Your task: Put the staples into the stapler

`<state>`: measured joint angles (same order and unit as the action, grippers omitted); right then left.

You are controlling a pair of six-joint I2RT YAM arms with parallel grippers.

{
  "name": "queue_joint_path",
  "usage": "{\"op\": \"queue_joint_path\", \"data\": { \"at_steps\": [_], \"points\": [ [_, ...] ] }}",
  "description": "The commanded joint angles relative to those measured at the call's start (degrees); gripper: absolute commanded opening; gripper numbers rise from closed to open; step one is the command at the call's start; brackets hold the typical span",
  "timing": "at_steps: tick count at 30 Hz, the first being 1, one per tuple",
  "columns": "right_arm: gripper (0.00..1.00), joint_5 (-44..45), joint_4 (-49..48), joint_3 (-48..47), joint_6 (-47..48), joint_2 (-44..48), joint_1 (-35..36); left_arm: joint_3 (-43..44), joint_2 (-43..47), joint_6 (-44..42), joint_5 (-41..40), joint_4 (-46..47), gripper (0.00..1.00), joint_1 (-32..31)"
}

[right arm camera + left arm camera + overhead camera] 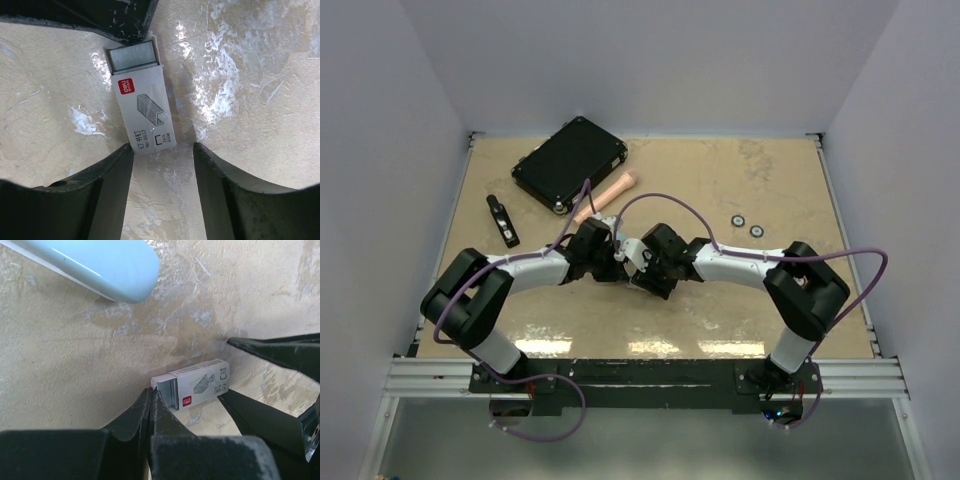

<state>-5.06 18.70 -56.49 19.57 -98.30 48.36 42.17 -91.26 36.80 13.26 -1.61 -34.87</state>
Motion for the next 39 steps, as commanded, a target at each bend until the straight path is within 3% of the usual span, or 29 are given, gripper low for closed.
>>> {"op": "queue_joint_path", "data": {
  "at_steps": [1, 7, 16, 19, 26, 33, 39],
  "points": [
    [0.61, 1.1, 2.7, -0.9, 0.5, 0.5, 0.2, -0.8, 1.8, -0.8, 0.3, 2.6, 0.0, 0.2],
    [0.73, -3.5, 4.5, -2.4, -1.8, 5.1, 0.2, -1.0, 1.9, -0.1, -1.9, 1.7, 0.0, 0.2],
    [0.82, -1.4, 3.2, -5.9, -25.2, 9.9, -3.4, -4.6, 3.8, 3.8, -3.0, 3.6, 0.0, 0.2],
    [0.81, -4.9, -1.9, -1.8, -36.3, 12.7, -7.0, -5.3, 4.9, 5.0, -3.2, 4.0, 0.0, 0.2],
    [0.71, -13.9, -25.3, 13.7, -59.4, 19.9, -10.0, -6.0, 7.9, 7.3, -4.4, 3.7, 0.0, 0.1],
    [0.63, -15.1, -39.3, 23.8, -68.0, 17.8, -10.0, -5.9, 8.4, 7.2, -4.9, 4.0, 0.0, 0.1],
    [0.56, -15.3, -47.1, 26.7, -70.7, 14.7, -10.0, -6.6, 7.8, 7.4, -4.9, 4.8, 0.0, -0.1]
  ]
}}
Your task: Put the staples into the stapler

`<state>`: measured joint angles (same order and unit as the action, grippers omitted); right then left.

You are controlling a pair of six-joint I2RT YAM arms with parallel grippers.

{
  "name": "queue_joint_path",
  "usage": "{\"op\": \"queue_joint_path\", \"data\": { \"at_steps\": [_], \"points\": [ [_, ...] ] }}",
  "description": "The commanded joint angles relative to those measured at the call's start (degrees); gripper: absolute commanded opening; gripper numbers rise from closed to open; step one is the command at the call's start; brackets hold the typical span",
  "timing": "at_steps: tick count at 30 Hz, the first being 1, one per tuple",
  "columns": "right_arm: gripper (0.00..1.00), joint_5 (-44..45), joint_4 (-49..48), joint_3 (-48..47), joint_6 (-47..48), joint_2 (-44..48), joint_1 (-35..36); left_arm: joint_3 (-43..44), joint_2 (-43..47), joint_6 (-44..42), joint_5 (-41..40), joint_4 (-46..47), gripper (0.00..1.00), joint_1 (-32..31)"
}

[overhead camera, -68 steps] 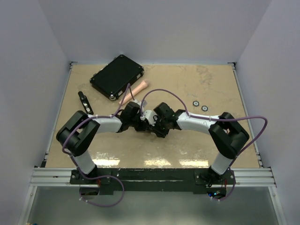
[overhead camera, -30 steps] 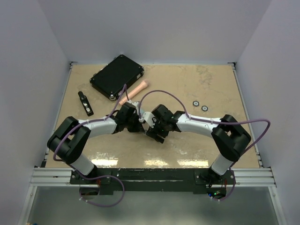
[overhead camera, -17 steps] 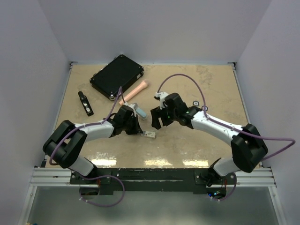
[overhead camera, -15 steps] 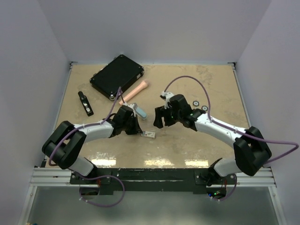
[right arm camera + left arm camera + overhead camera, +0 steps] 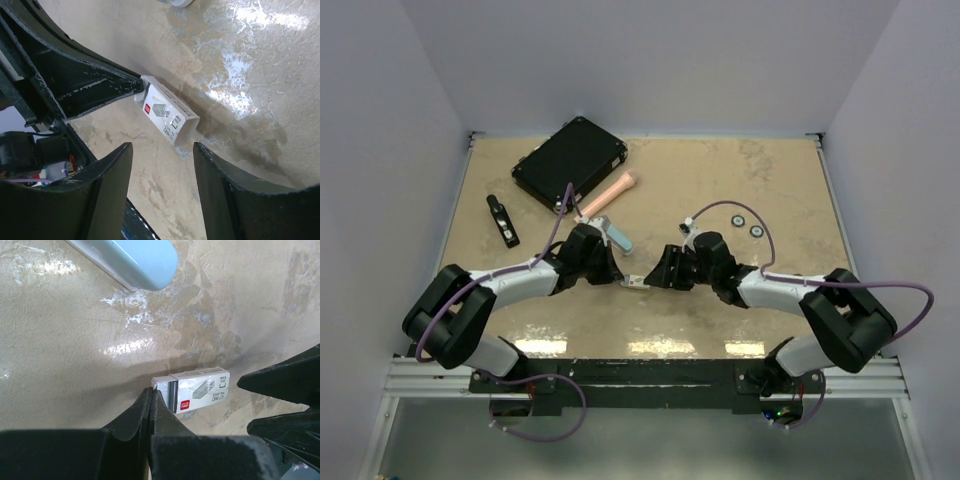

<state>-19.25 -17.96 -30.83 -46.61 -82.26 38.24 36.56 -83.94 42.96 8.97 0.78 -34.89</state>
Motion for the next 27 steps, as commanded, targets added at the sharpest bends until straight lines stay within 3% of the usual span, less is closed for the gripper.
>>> {"op": "queue_joint_path", "data": {
  "at_steps": [1, 22, 27],
  "points": [
    [0.55, -1.0, -11.1, 1.2, -5.0, -1.8, 0.1, -0.9, 0.4, 1.2, -0.6, 2.6, 0.0, -0.1],
    [0.31, -1.6, -22.2, 3.2, -8.1, -10.8, 0.2, -0.7, -2.0, 1.9, -0.3, 4.1, 0.0, -0.2],
    [0.11, -1.3, -23.4, 3.9, -8.8, -11.3, 0.0, -0.9, -2.0, 2.4, 0.2, 4.5, 0.0, -0.2]
  ]
}}
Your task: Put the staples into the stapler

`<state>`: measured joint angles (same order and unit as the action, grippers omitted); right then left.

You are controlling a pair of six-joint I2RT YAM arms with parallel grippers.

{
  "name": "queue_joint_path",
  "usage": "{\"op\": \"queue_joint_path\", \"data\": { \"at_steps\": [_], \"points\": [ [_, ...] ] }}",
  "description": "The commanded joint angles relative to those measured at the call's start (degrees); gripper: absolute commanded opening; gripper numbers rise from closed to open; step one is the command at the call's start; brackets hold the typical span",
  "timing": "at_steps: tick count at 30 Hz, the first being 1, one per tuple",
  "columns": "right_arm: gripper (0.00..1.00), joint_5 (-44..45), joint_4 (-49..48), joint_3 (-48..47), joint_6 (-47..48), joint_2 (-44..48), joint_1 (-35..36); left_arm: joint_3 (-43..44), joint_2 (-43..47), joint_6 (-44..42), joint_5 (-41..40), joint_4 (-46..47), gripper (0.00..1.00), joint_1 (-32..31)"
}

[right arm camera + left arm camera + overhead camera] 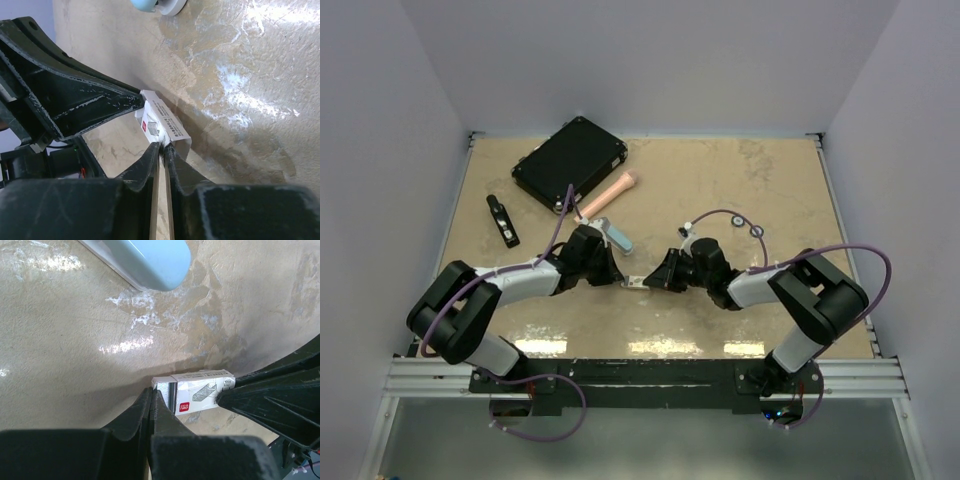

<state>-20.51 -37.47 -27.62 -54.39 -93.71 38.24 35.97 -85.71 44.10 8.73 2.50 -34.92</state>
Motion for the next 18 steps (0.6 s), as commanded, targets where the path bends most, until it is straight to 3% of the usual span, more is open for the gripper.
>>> {"op": "queue_joint_path", "data": {
  "at_steps": [1, 7, 18],
  "points": [
    [0.07, 0.1, -3.9, 0.9, -1.1, 0.4, -0.2, -0.3, -0.2, 1.3, 0.5, 2.8, 0.0, -0.2],
    [0.0, 0.2, -2.0, 2.1, 0.2, 2.4, -2.2, -1.2, -0.2, 2.4, 0.7, 4.0, 0.0, -0.2],
    [0.0, -2.4, 1.7, 3.4, 3.2, 5.1, -7.2, -1.6, -1.9, 3.5, 0.9, 6.3, 0.0, -0.1]
  ]
}}
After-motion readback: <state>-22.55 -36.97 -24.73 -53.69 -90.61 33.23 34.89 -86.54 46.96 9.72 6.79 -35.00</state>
